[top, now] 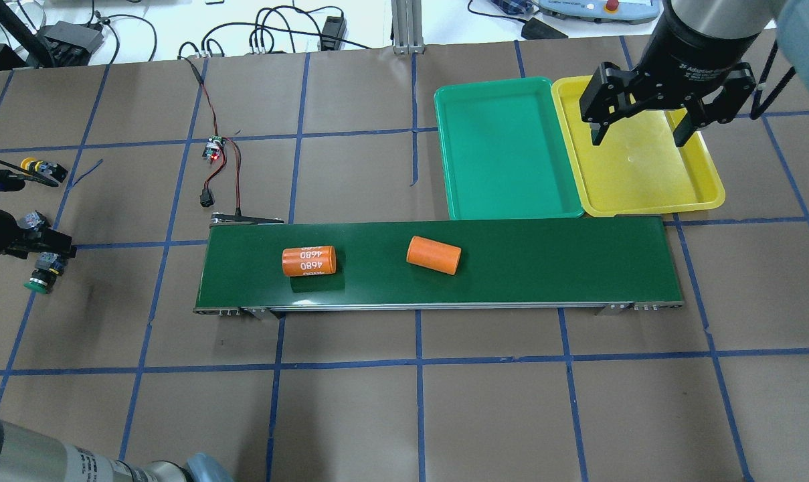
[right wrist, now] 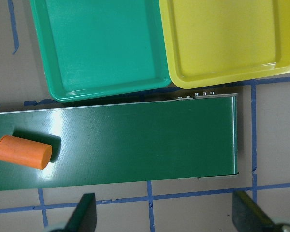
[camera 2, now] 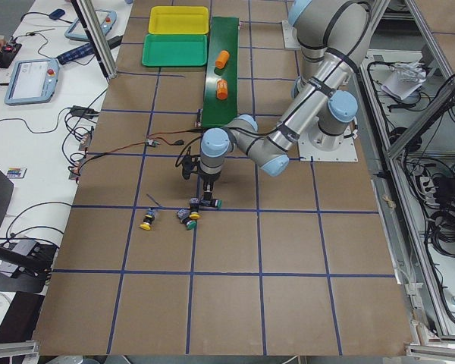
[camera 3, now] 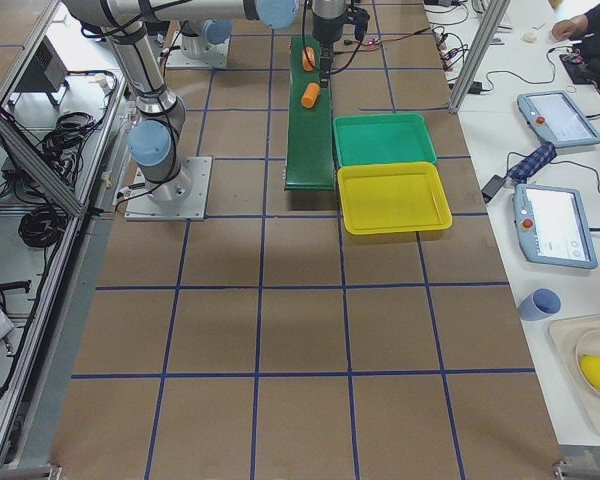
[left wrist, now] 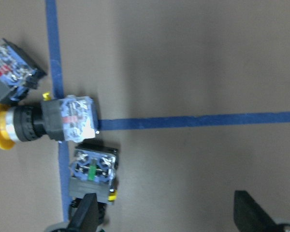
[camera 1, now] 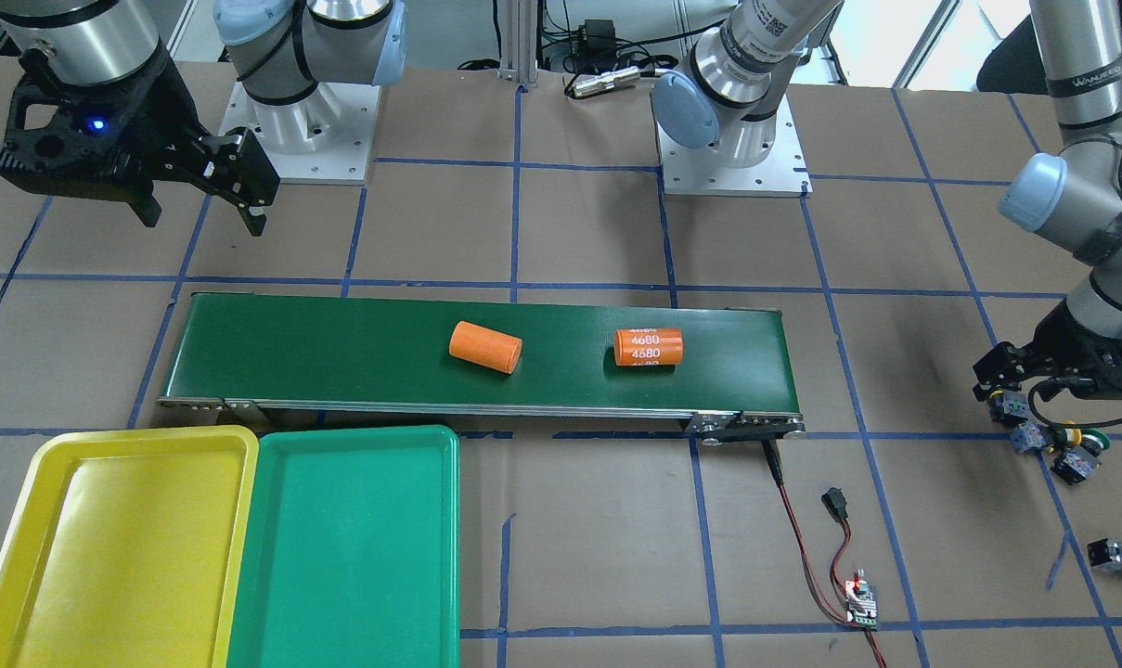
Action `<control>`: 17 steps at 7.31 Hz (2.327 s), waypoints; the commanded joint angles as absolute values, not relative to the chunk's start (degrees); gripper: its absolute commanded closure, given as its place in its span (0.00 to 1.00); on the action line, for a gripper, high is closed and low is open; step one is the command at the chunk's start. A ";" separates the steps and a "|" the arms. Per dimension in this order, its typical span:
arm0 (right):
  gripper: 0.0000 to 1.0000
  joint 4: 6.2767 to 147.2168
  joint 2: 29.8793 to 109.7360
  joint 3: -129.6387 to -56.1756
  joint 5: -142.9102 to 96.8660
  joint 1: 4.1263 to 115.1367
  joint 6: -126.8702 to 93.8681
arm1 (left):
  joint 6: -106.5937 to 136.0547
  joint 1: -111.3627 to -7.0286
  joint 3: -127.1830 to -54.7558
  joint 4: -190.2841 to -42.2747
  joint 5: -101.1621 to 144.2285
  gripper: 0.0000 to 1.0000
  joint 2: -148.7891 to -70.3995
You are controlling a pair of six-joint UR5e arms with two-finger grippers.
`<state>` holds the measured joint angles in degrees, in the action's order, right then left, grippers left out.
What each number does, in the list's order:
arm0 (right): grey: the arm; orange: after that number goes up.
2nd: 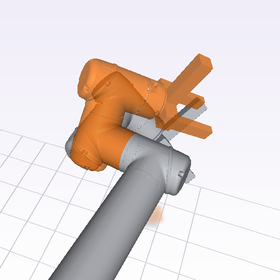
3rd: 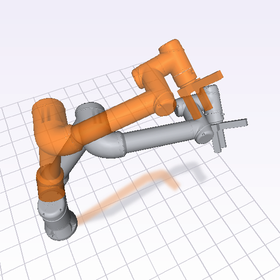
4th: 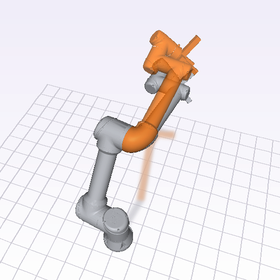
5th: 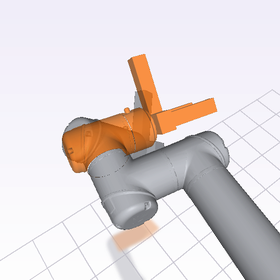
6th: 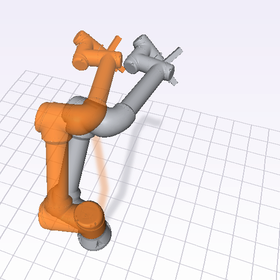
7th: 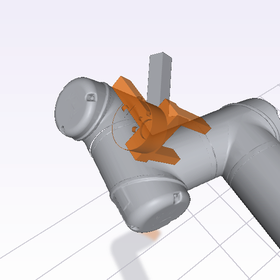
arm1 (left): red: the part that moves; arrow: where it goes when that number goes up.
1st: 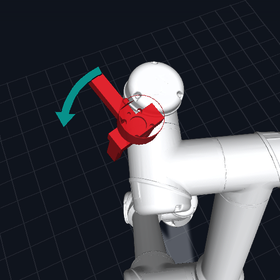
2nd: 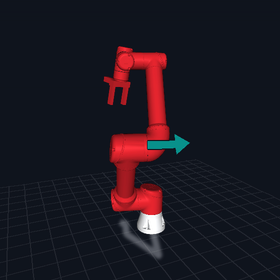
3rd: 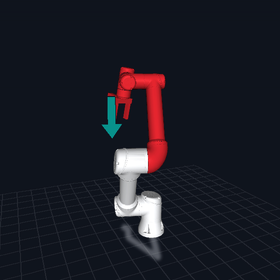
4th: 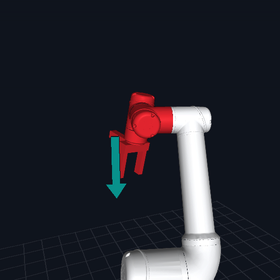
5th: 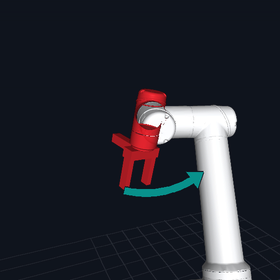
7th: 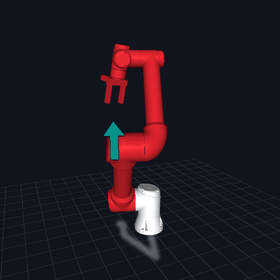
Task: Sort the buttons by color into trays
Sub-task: 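Grasp the green-capped button and carry it to the belt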
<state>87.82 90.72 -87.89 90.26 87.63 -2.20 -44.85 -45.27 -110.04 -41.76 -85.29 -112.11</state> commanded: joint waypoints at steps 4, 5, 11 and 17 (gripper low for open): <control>0.00 87.89 90.70 -87.89 90.26 87.63 -2.20 | -48.13 -43.86 -109.60 -40.08 -85.61 0.61 -116.28; 0.00 87.89 90.70 -87.89 90.26 87.63 -2.20 | -48.08 -43.94 -109.77 -40.43 -85.52 1.00 -117.06; 0.00 88.07 90.70 -87.89 90.26 87.63 -2.20 | -49.13 -64.65 -110.92 -53.07 -88.94 1.00 -100.13; 0.00 98.31 90.70 -99.89 96.54 88.06 11.03 | -55.79 -88.14 -110.73 -56.51 -87.72 1.00 -96.95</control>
<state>93.17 90.72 -95.39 92.22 87.77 7.17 -52.87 -84.89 -109.85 -56.46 -87.74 -97.29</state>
